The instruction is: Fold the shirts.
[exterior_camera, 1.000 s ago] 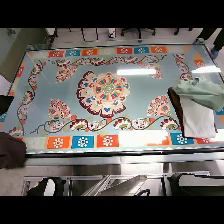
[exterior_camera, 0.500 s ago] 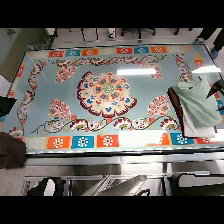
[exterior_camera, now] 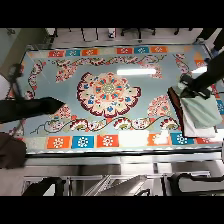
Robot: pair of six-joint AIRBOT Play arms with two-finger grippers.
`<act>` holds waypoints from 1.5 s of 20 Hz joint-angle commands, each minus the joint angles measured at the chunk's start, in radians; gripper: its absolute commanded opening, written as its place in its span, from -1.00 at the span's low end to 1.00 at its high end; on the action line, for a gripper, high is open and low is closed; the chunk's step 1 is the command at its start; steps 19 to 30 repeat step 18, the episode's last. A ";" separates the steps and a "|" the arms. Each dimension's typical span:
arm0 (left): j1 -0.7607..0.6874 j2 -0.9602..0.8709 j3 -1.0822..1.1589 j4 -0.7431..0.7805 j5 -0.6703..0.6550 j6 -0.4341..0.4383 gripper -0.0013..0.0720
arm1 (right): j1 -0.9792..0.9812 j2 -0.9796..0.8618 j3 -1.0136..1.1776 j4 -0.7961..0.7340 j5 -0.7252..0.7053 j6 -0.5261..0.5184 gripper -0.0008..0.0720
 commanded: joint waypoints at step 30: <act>-0.444 -0.074 -0.259 -0.001 -0.230 -0.104 -0.93 | 0.524 0.505 -0.850 0.079 0.545 -0.089 -0.92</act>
